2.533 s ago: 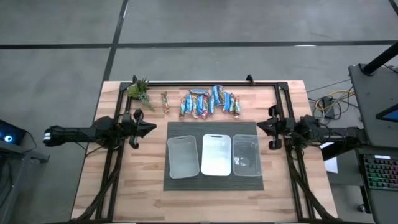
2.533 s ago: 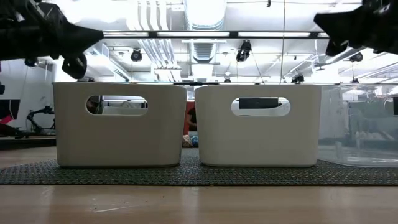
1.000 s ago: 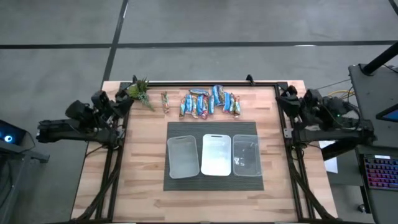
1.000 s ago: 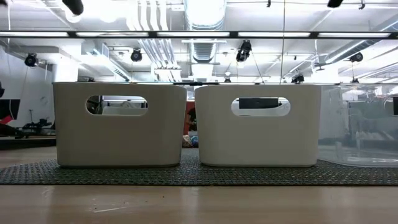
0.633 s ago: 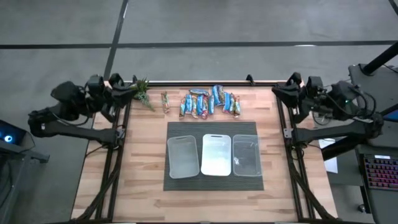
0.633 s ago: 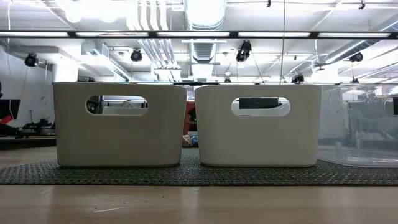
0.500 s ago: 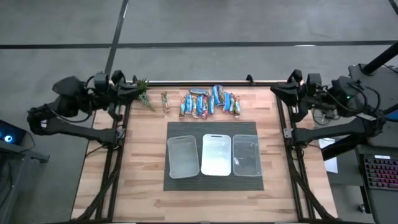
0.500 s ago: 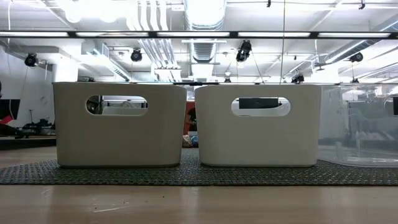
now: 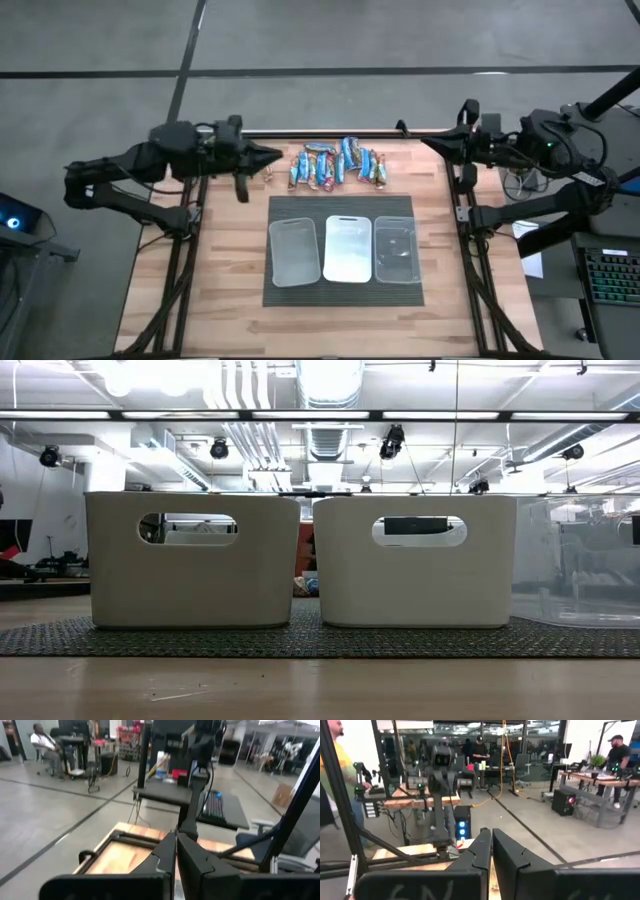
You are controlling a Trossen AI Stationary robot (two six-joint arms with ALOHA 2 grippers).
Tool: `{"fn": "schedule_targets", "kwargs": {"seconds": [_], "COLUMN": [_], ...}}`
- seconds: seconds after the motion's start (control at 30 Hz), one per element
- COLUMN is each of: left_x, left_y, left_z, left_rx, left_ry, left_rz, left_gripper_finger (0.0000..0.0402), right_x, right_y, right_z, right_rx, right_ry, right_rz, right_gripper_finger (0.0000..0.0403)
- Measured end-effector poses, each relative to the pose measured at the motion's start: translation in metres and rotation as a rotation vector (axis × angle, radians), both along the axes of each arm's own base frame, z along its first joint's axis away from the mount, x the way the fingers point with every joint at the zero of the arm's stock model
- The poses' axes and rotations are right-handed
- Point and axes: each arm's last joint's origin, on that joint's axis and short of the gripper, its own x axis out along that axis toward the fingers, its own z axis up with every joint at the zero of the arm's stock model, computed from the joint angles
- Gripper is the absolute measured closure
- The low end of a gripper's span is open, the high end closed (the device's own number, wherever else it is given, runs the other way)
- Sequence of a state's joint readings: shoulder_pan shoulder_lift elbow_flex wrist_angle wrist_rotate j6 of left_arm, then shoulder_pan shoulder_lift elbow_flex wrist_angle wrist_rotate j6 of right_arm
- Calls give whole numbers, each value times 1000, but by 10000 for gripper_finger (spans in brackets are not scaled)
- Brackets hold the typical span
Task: Pick and place Granola Bars by type
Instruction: Put the red granola bar into the gray bin
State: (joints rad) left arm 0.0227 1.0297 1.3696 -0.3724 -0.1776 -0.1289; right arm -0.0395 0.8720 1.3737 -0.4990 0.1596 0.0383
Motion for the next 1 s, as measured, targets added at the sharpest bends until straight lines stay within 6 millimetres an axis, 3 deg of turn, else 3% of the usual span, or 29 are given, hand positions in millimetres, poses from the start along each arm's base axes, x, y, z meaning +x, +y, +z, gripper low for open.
{"fn": "schedule_targets", "kwargs": {"seconds": [0.27,0.6,1.0], "left_x": [15,16,8], "left_y": [1,8,37], "left_z": [-10,0,12], "left_rx": [22,27,56], "left_ry": [65,40,27], "left_rz": [0,79,145], "left_gripper_finger": [401,401,401], "right_x": [16,38,41], "right_y": [-1,-3,-38], "right_z": [-10,-19,-21], "right_rx": [64,102,154], "right_ry": [78,130,130], "right_rz": [-3,-12,-212], "right_gripper_finger": [394,394,394]}}
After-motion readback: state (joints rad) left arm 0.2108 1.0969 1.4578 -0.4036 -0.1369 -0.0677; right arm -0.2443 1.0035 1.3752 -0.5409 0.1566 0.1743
